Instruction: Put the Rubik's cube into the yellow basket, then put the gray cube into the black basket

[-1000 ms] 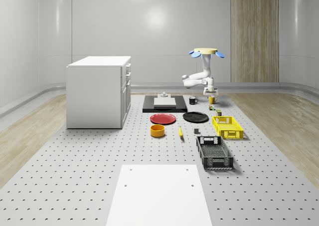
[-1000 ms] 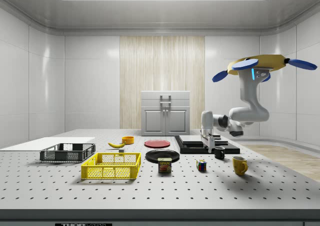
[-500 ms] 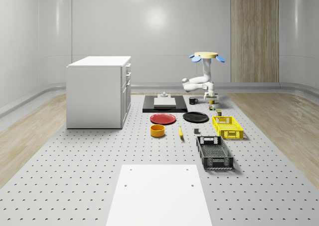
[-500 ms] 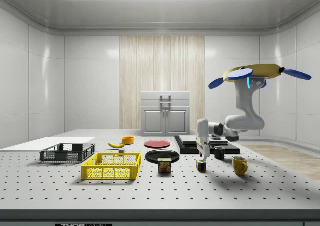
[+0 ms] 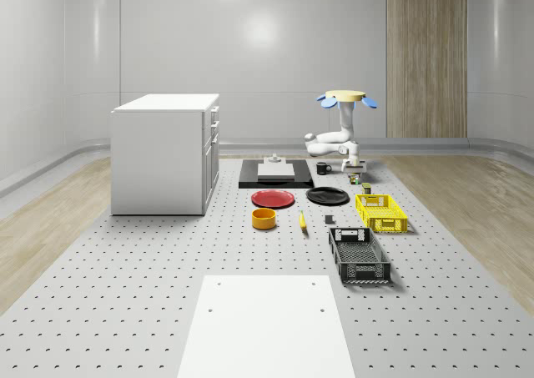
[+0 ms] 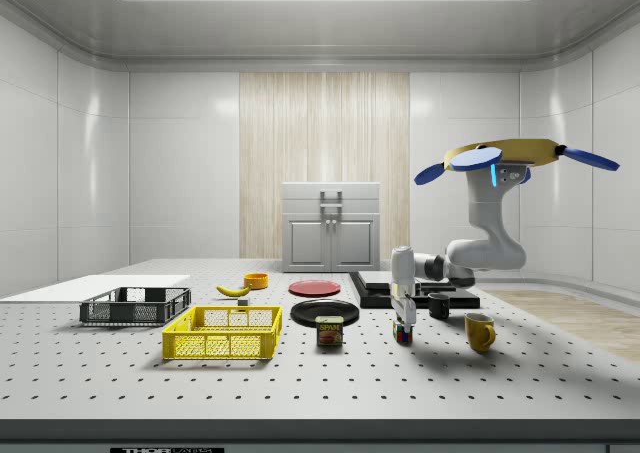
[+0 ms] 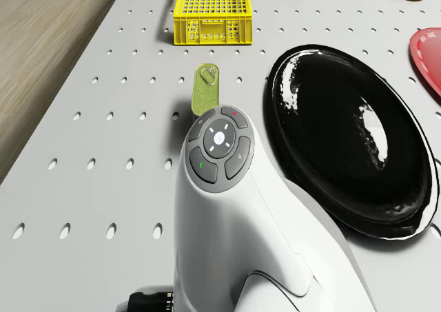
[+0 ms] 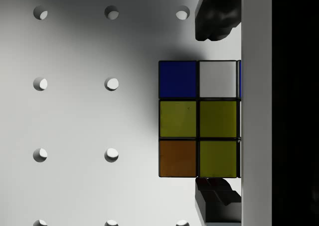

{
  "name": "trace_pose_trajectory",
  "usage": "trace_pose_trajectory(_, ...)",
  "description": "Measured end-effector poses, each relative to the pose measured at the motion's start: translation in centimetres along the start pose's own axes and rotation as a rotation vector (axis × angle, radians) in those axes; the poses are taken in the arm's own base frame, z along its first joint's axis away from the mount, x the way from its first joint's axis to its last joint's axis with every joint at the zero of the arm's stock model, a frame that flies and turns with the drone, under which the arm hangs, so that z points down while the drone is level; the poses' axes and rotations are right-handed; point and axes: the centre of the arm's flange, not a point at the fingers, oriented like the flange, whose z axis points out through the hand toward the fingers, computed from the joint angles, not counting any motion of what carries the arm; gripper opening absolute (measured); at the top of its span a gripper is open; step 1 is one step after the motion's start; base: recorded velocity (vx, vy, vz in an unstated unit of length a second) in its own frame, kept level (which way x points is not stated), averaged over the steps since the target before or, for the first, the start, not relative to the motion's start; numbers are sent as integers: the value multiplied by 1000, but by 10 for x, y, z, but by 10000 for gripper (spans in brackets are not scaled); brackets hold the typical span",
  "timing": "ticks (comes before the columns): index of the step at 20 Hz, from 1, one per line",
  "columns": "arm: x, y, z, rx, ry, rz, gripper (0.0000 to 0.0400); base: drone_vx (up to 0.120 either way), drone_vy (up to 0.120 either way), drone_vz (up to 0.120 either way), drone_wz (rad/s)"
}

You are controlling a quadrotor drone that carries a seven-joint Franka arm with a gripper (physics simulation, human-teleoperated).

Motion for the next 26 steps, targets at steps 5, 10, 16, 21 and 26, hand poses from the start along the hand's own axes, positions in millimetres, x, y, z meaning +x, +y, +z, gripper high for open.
trace_pose_trajectory(5,2,2,7,0,0,0,400,0,0,0,0)
trace_pose_trajectory(10,8,1,10,0,0,0,400,0,0,0,0)
trace_pose_trajectory(16,14,-3,11,0,0,0,400,0,0,0,0)
trace_pose_trajectory(21,15,-4,11,0,0,0,361,0,0,0,0)
trace_pose_trajectory(26,15,-4,11,0,0,0,317,0,0,0,0)
